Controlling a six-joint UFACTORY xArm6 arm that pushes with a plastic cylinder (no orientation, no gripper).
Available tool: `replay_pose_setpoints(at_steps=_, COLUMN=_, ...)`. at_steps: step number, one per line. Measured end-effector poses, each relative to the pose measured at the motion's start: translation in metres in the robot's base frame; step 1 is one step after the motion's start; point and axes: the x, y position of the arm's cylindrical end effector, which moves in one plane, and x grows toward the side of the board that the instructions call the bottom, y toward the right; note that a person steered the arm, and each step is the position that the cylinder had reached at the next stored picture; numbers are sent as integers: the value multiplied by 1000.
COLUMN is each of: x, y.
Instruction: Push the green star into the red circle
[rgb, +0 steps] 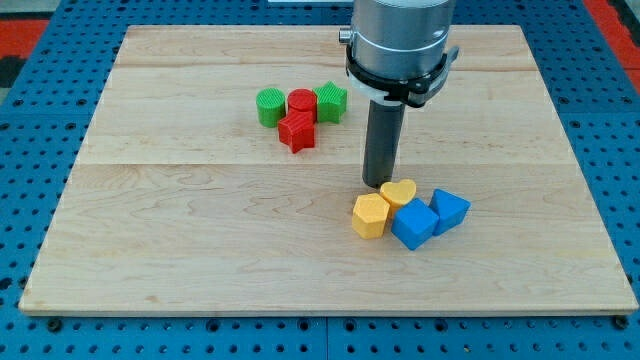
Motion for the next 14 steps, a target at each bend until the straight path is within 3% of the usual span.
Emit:
replay_pose_setpoints(at_steps=2, x=-30, y=-35)
replay_pose_setpoints(at_steps=5, x=-33, y=-36)
replay_pose_setpoints(at_steps=8, x=-64, y=-21)
replay_pose_setpoints(at_steps=10, x=-107, y=-25)
replay_pose_setpoints(at_steps=13, x=-98, y=-40)
replay_pose_setpoints(at_steps=14, x=-96, y=-76)
